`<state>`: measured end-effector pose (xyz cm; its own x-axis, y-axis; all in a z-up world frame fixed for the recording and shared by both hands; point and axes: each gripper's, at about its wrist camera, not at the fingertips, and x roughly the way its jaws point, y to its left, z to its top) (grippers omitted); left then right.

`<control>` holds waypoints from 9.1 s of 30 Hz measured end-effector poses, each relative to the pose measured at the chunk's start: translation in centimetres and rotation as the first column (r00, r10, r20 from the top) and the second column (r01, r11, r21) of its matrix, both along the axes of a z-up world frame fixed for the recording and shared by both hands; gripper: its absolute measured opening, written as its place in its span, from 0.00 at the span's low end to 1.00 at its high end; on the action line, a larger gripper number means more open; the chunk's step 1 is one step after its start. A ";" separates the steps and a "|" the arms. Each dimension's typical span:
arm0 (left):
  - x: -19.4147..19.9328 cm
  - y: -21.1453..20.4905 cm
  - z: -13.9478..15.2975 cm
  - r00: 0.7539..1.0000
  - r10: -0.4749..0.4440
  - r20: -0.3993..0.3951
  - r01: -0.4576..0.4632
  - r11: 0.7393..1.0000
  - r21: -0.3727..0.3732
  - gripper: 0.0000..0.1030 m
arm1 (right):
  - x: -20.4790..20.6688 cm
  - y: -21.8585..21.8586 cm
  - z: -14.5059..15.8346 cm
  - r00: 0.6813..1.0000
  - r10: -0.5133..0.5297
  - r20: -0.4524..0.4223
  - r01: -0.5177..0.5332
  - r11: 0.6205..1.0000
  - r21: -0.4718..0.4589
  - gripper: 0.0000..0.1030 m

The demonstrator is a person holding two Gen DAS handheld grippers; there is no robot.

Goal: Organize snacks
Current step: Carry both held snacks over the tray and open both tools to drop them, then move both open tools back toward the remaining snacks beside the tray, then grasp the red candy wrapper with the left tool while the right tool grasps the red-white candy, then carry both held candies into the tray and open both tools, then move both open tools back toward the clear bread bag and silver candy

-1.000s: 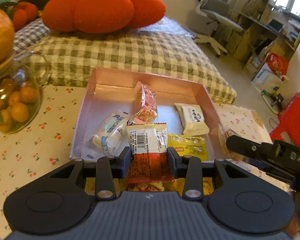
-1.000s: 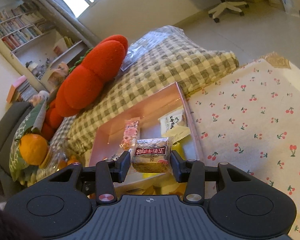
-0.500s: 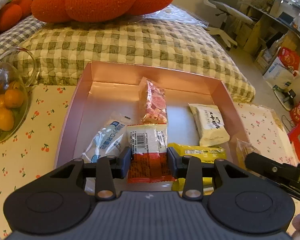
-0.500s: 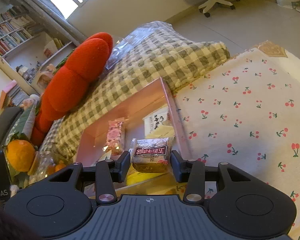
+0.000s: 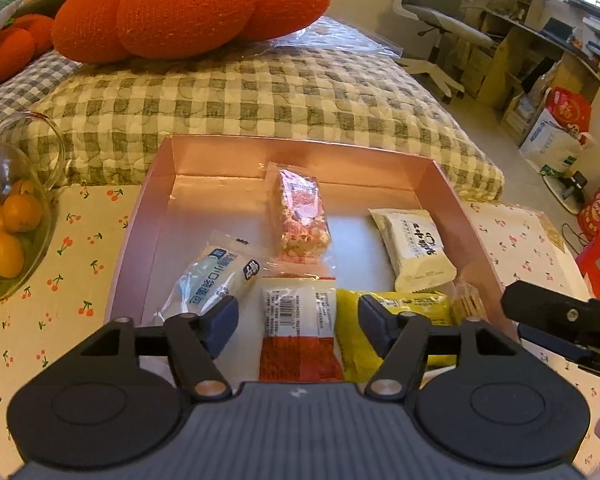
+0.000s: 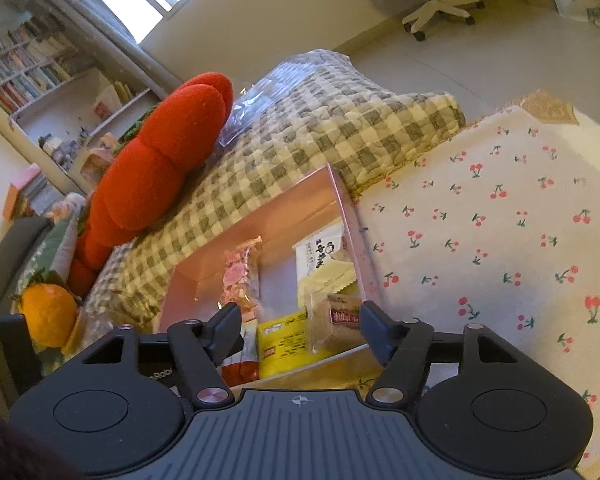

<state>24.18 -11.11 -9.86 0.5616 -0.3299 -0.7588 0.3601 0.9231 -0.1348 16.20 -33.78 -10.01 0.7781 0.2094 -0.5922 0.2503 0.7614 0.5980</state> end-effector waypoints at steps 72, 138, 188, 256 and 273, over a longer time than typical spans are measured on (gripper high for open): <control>-5.6 3.8 -1.6 0.986 0.117 -0.121 -0.133 0.982 -0.133 0.25 | -4.6 4.9 -1.2 0.926 0.135 -0.353 -0.195 0.971 -0.141 0.33; -15.0 12.7 -3.2 0.989 -0.095 0.112 0.102 0.993 -0.060 0.36 | -11.6 4.7 -3.2 0.956 0.283 -0.073 -0.280 0.819 -0.501 0.57; -5.2 6.2 4.0 0.993 -0.006 0.114 0.025 0.986 -0.164 0.34 | -1.5 5.7 3.2 0.980 0.181 0.086 -0.155 0.956 -0.250 0.25; -9.1 7.1 2.5 0.997 0.054 0.057 -0.058 0.996 0.069 0.97 | -5.9 6.0 4.7 0.984 0.162 -0.076 -0.177 0.942 -0.285 0.88; -11.2 4.9 -1.4 0.892 -0.436 0.115 0.404 0.886 0.230 0.95 | -7.4 6.1 1.1 0.952 0.196 -0.234 -0.266 0.909 -0.321 0.88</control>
